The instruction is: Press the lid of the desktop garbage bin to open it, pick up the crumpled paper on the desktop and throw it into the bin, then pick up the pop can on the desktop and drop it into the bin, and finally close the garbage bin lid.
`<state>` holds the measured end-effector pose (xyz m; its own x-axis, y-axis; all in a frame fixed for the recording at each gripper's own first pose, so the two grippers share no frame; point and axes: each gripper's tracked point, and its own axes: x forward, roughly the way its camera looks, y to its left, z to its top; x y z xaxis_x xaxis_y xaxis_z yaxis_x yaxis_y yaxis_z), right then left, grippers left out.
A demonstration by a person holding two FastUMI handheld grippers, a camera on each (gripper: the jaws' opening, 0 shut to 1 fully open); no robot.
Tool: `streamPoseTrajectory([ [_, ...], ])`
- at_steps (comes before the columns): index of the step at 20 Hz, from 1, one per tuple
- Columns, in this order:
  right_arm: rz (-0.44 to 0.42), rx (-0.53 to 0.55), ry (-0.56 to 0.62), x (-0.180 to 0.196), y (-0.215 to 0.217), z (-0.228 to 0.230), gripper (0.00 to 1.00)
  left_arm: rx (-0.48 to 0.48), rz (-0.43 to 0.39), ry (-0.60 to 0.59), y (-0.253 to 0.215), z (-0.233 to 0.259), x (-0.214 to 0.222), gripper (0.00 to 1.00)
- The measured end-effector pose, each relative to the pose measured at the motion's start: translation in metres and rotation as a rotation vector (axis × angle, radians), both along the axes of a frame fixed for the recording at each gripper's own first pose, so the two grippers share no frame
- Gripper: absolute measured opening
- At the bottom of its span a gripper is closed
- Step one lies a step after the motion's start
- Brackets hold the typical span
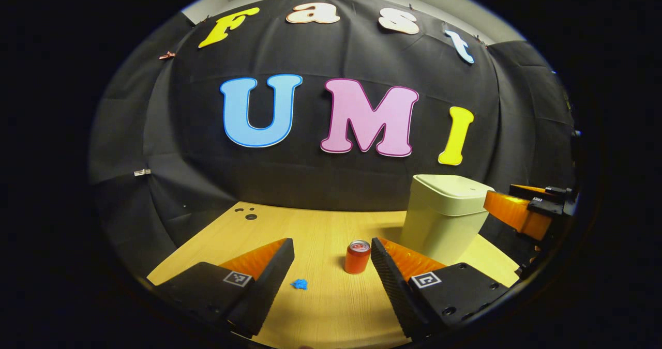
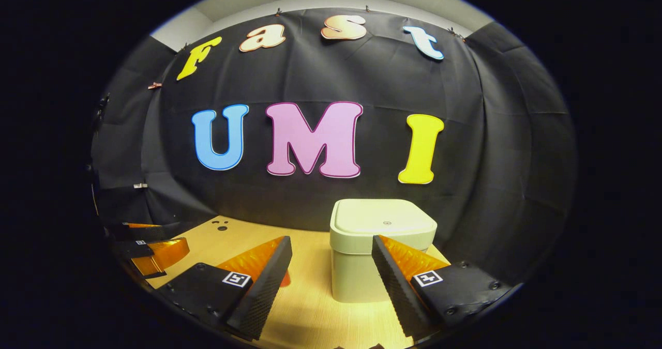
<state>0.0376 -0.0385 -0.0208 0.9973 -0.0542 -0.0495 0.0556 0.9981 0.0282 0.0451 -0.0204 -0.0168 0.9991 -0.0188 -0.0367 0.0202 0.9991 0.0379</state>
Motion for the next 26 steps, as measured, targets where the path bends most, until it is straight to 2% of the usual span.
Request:
streamPoseTrajectory([
  [7, 0.008, -0.005, 0.054, 0.010, 0.003, -0.015, 0.98, 0.021, 0.016, 0.008, 0.004, -0.003, 0.008, 0.96],
  [22, 0.013, -0.015, 0.059, 0.019, 0.005, -0.018, 0.98, 0.024, -0.014, 0.022, -0.004, -0.007, 0.024, 0.96],
  [24, 0.017, -0.023, 0.046, 0.018, 0.007, -0.011, 0.94, 0.021, -0.013, 0.025, -0.002, -0.009, 0.025, 0.96],
  [25, 0.021, -0.024, 0.040, 0.021, 0.009, -0.011, 0.87, 0.019, -0.010, 0.025, 0.000, -0.009, 0.026, 0.96],
  [26, 0.030, -0.023, 0.038, 0.025, 0.012, -0.011, 0.72, 0.018, -0.006, 0.028, 0.002, -0.009, 0.026, 0.96],
])
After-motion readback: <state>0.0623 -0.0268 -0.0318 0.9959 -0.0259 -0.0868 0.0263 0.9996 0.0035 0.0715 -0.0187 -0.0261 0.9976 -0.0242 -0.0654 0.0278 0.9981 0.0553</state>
